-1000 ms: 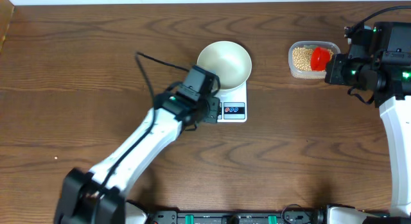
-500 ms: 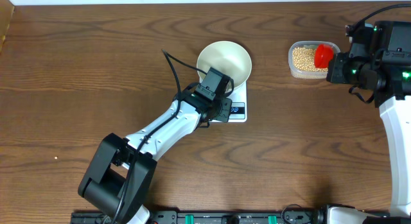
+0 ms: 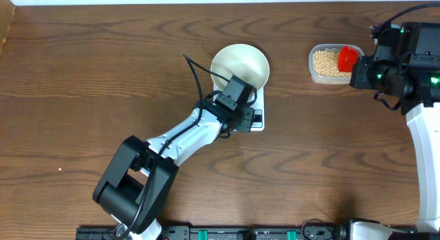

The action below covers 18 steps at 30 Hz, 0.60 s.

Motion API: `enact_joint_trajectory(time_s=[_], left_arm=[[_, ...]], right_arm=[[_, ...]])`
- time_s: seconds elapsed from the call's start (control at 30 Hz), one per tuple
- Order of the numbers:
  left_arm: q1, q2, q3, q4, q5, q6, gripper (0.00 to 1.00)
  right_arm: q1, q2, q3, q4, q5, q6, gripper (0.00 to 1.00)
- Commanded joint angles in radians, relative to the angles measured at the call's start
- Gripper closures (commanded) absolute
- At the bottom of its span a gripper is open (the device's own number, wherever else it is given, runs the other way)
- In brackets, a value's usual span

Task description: Scoop item into bowl and weigh 50g on scale

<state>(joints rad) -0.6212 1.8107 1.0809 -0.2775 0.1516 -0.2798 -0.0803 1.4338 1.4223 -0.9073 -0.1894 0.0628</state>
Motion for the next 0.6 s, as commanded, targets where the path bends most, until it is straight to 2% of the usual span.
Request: enact_joint_trajectory(time_s=[0.0, 0.57], left_arm=[[0.0, 0.026, 0.003, 0.015, -0.014, 0.017, 0.93], [0.0, 0.069, 0.003, 0.048, -0.085, 0.017, 0.93]], right_arm=[[-0.006, 0.005, 0.015, 0.002, 0.005, -0.016, 0.99], [-0.006, 0.005, 0.016, -0.001, 0.004, -0.016, 0.99]])
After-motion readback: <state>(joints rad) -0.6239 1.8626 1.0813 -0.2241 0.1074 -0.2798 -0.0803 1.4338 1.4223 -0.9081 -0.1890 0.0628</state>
